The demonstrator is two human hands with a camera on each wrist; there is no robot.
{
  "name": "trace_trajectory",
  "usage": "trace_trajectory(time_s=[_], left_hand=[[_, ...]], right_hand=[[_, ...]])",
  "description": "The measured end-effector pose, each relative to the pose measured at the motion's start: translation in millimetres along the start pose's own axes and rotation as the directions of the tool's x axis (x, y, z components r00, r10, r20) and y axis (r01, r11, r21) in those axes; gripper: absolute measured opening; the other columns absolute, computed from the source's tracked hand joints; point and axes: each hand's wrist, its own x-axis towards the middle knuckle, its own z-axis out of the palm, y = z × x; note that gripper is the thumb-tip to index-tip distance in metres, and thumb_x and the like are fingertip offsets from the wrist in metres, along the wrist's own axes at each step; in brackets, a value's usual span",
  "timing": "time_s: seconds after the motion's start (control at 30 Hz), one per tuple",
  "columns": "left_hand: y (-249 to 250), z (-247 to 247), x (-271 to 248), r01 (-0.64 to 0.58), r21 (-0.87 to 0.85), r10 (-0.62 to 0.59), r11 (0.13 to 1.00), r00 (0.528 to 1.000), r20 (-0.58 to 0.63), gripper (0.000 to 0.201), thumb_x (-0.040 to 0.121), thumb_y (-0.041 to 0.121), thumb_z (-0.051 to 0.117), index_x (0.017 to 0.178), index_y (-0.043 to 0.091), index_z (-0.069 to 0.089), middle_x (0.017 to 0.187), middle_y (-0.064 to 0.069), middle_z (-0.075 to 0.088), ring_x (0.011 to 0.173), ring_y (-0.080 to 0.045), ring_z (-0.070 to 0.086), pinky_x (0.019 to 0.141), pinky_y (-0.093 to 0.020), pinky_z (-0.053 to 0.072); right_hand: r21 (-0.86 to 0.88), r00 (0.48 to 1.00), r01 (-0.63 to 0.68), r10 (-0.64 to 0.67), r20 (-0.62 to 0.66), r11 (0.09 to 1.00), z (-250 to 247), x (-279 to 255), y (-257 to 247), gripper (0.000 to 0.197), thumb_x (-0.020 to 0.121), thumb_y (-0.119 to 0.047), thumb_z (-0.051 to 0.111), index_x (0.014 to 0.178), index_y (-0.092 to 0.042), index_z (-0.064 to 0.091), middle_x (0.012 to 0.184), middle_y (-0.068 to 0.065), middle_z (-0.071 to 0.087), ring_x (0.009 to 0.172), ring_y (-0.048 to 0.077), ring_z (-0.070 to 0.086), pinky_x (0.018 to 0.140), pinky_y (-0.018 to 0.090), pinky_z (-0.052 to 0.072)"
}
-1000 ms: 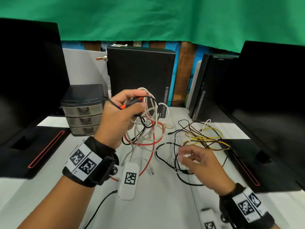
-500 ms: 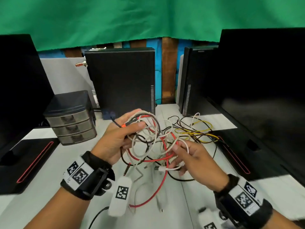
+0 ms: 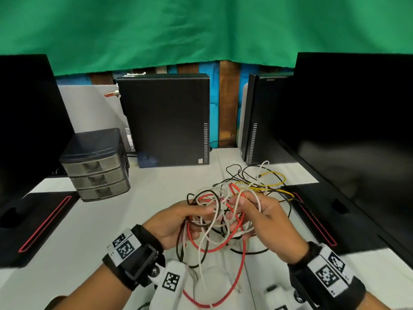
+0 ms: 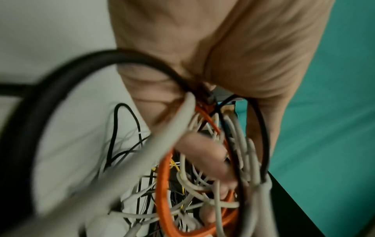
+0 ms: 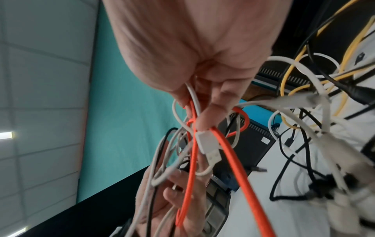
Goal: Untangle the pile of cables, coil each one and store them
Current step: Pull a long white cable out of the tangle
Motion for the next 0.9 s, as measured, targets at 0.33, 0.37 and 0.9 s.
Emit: trace_trajectory(time_s=[0.33,0.37,0.9], left_hand=[[2.4,-0.3,-0.4,-0.094,-0.176,0.086,0.980,0.995,-0.055,0.017,0.081,0.018,0.064,0.086,0.011,0.079,0.091,-0.013,0.075,0.074,-0.023,0.074,0.066,-0.035,0.063],[5.9,-2.2,-0.9,-0.125,-0.196,0.110,0.973,0.990,-0.087,0.018,0.081,0.018,0.064,0.090,0.012,0.079,0.093,-0.013,0.075,0.074,-0.023,0.074,0.065,-0.035,0.063],[50.3,-60.9,-24.2,-0.441,0.227,0.490,0.868,0.832,-0.258,0.040,0.064,0.002,0.083,0.101,-0.001,0.069,0.067,-0.009,0.064,0.040,-0.010,0.049,0.039,-0.017,0.043]], right_hand=[[-0.052,1.000,-0.013,0.013,-0.002,0.999,5.1,1.6,3.4,0.033,0.103,-0.027,0.048,0.095,-0.004,0.070,0.084,0.015,0.073,0.069,0.018,0.072,0.052,0.030,0.057],[-0.102,1.000,-0.002,0.001,-0.012,0.995,0.3,4.0,3.4,0.037,0.104,-0.030,0.047,0.092,-0.005,0.071,0.084,0.012,0.074,0.072,0.018,0.073,0.054,0.032,0.058],[-0.364,0.915,0.213,-0.315,-0.250,0.907,-73.2,25.4,-18.6,0.039,0.102,-0.030,0.052,0.070,-0.012,0.062,0.065,0.005,0.059,0.058,0.013,0.048,0.058,0.032,0.040]])
